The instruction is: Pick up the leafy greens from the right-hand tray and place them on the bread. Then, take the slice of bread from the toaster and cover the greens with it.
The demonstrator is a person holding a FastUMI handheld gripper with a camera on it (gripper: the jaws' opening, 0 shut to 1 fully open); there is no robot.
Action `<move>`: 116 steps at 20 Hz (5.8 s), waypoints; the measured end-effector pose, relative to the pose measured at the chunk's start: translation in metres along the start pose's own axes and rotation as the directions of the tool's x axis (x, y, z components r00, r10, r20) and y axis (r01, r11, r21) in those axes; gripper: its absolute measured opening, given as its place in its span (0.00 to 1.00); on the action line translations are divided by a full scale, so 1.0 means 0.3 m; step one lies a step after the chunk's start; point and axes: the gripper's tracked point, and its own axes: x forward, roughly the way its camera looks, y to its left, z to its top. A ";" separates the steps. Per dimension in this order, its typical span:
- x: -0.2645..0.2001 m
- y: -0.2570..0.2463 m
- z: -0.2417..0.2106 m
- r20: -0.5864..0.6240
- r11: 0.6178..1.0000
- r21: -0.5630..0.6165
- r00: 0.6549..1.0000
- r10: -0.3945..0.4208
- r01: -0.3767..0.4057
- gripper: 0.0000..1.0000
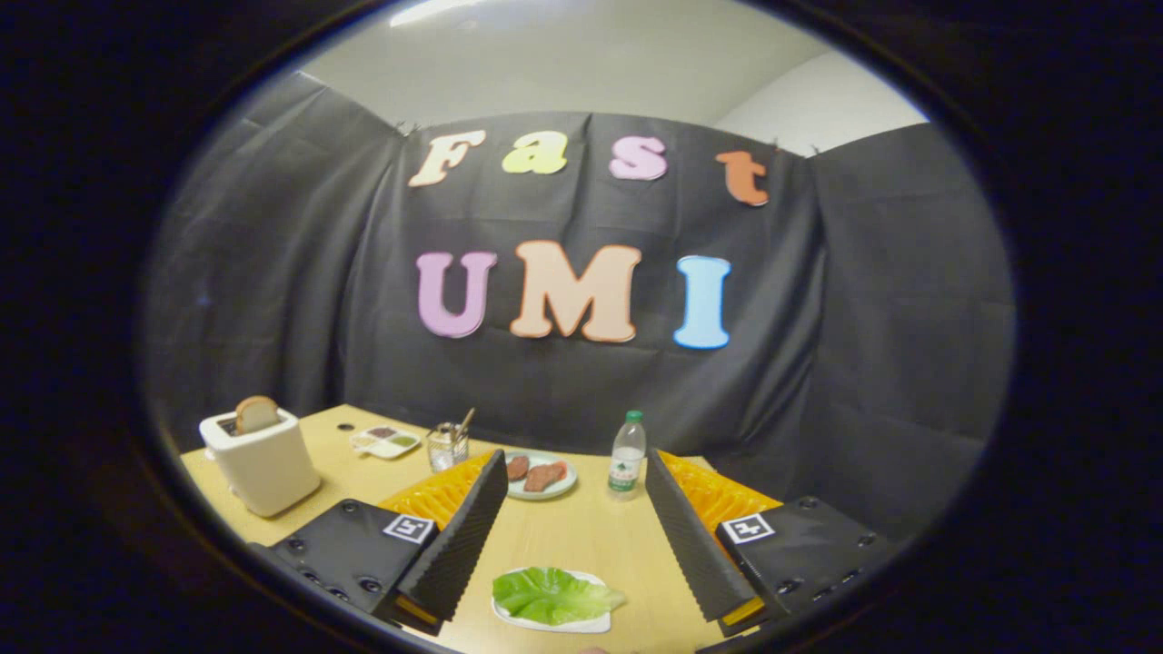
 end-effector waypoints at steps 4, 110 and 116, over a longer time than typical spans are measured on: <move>0.077 0.008 -0.129 -0.160 0.986 -0.060 0.976 0.147 -0.158 0.99; 0.018 0.944 -0.658 -0.706 0.809 0.199 0.492 0.510 -0.552 0.98; 0.048 0.976 -0.469 -0.654 0.823 0.235 0.542 0.527 -0.517 0.98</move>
